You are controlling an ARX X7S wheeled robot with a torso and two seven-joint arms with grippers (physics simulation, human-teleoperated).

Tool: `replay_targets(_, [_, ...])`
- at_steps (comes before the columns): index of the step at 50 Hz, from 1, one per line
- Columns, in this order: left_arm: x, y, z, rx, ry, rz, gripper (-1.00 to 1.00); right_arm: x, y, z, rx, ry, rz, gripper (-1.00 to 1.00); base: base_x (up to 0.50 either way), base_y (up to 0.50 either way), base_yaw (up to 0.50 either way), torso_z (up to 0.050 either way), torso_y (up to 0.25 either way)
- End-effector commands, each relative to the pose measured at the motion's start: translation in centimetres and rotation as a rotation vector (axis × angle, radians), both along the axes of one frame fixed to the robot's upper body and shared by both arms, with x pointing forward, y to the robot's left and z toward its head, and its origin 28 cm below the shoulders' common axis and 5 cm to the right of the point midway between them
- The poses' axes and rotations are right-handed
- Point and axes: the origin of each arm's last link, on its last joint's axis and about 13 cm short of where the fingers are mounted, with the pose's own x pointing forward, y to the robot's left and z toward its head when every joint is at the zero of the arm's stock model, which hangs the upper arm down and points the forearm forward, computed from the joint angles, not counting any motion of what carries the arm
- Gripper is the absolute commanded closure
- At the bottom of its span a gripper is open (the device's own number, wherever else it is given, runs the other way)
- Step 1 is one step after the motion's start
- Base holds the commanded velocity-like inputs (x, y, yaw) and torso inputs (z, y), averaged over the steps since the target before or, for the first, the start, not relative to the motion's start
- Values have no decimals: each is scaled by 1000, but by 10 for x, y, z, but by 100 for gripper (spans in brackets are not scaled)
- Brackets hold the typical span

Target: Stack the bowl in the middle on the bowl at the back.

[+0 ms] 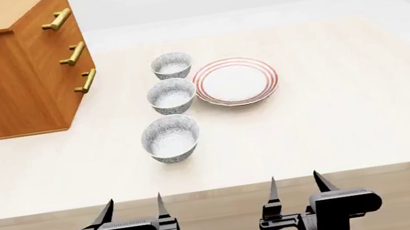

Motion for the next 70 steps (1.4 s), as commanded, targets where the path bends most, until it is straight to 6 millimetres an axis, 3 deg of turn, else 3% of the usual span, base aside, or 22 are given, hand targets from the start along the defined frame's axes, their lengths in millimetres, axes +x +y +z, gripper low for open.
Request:
replay_targets(1, [1, 0, 0, 5, 3, -1, -100, 2, 0, -2, -16, 25, -29, -100, 0, 0, 0, 0, 0])
replay_targets(13, [5, 2, 5, 20, 14, -25, -100, 6, 0, -5, -68, 53, -78, -100, 0, 0, 0, 0, 0])
replay_targets(30, [8, -1, 11, 78, 4, -55, -100, 8, -1, -1, -107, 44, -61, -100, 0, 500, 0, 0, 0])
replay_targets(39, [30, -2, 33, 87, 36, -114, -100, 25, -13, 22, -67, 95, -61, -100, 0, 56, 0, 0, 0])
replay_targets(46, [53, -3, 66, 86, 7, -131, -100, 41, -22, 55, -64, 76, -41, -100, 0, 0, 0, 0, 0])
replay_targets(53, [59, -6, 89, 101, -43, -141, -100, 38, -26, 78, -95, 22, -38, -100, 235, 0, 0, 0, 0])
replay_targets(62, [66, -7, 103, 100, -84, -96, -100, 38, -30, 89, -110, -2, -47, -100, 500, 0, 0, 0, 0])
replay_targets(70, [68, -8, 104, 97, -88, -95, -100, 38, -32, 96, -133, -29, -72, -100, 500, 120, 0, 0, 0])
